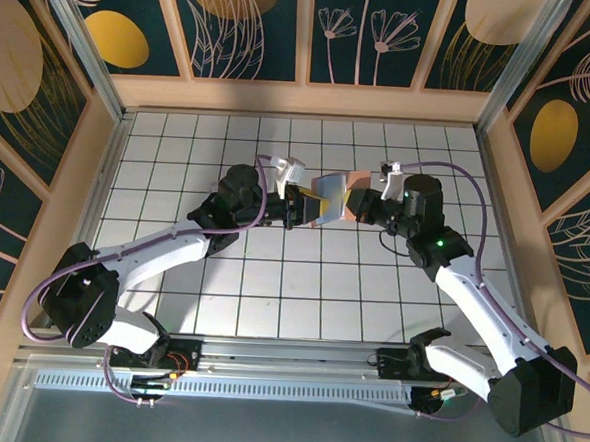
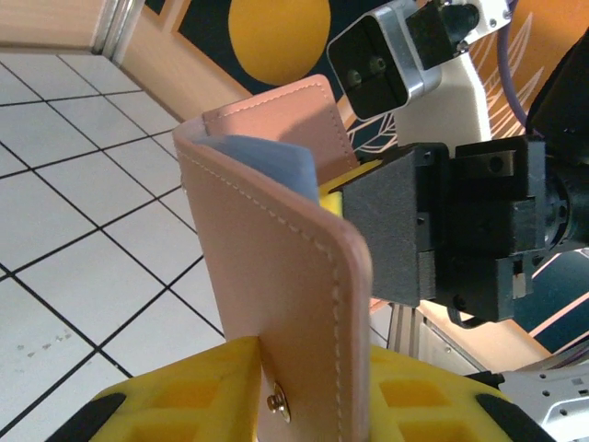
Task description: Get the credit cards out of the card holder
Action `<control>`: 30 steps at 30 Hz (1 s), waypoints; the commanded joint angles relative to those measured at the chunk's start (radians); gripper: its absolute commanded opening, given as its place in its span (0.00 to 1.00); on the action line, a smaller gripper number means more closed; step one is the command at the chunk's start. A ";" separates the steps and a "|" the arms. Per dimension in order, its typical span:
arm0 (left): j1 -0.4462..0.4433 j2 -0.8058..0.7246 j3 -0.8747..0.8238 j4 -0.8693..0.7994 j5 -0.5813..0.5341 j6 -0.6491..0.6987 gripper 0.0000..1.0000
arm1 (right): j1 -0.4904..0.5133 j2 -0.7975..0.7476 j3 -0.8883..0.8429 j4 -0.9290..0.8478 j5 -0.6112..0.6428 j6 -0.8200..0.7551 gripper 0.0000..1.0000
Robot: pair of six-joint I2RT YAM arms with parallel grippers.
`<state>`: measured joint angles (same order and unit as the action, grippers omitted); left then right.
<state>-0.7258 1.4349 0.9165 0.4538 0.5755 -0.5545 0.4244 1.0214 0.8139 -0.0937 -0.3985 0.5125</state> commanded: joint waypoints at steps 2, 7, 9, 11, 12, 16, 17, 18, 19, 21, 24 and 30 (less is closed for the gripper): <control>-0.004 -0.032 0.011 0.061 0.026 -0.008 0.30 | -0.013 -0.020 0.006 0.028 0.011 0.013 0.00; -0.004 -0.037 0.002 0.066 0.011 -0.006 0.32 | -0.017 -0.023 0.006 0.029 0.008 0.013 0.00; -0.004 -0.036 0.001 0.065 0.004 -0.006 0.29 | -0.018 -0.023 0.007 0.032 0.005 0.013 0.00; -0.004 -0.032 0.001 0.066 -0.001 -0.007 0.24 | -0.017 -0.023 0.008 0.034 0.000 0.014 0.00; -0.004 -0.031 0.001 0.066 -0.004 -0.007 0.22 | -0.018 -0.023 0.007 0.034 -0.002 0.014 0.00; -0.004 -0.030 0.001 0.067 -0.013 -0.008 0.16 | -0.017 -0.022 0.008 0.039 -0.012 0.014 0.00; -0.004 -0.029 0.001 0.067 -0.017 -0.008 0.14 | -0.017 -0.023 0.009 0.038 -0.015 0.014 0.00; -0.004 -0.030 0.000 0.065 -0.021 -0.007 0.13 | -0.018 -0.023 0.007 0.042 -0.021 0.012 0.00; -0.004 -0.029 0.001 0.062 -0.027 -0.007 0.11 | -0.018 -0.024 0.007 0.044 -0.024 0.012 0.00; -0.004 -0.027 0.004 0.052 -0.043 -0.007 0.09 | -0.018 -0.025 0.009 0.045 -0.031 0.013 0.00; -0.003 -0.024 0.005 0.044 -0.066 -0.007 0.05 | -0.015 -0.032 0.010 0.045 -0.033 0.009 0.05; -0.004 -0.016 0.004 0.043 -0.100 -0.019 0.00 | -0.016 -0.063 0.015 0.044 -0.028 0.014 0.18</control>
<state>-0.7258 1.4239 0.9165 0.4667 0.4927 -0.5625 0.4072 0.9924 0.8139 -0.0917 -0.3950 0.5179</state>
